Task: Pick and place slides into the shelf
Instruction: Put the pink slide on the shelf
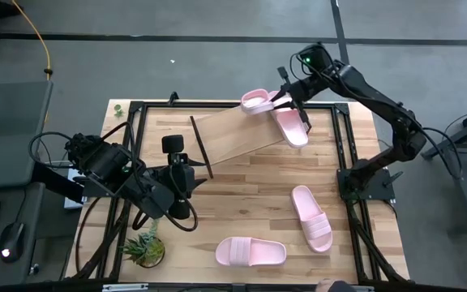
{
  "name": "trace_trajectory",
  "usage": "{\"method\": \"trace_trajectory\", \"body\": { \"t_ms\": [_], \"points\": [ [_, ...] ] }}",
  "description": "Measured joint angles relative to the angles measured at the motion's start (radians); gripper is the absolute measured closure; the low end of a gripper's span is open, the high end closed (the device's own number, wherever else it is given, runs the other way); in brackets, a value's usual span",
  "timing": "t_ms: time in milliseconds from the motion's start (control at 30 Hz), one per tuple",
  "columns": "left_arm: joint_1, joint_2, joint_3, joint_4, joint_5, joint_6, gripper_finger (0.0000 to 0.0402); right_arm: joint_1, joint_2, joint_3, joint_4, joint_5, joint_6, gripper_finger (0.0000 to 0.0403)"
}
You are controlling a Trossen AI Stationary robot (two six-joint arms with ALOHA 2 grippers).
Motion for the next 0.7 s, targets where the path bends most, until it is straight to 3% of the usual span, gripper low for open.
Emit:
{"method": "trace_trajectory", "body": {
  "t_ms": [400, 700],
  "points": [
    [0.0, 0.0, 0.0, 0.0, 0.0, 0.0, 0.0245, -0.014, 0.074, 0.0, -0.034, -0.034, -0.026, 0.0357],
    [0.0, 0.0, 0.0, -0.002, 0.001, 0.0, 0.0245, -0.02, 0.08, 0.001, -0.185, -0.029, -0.033, 0.0355]
  ]
}}
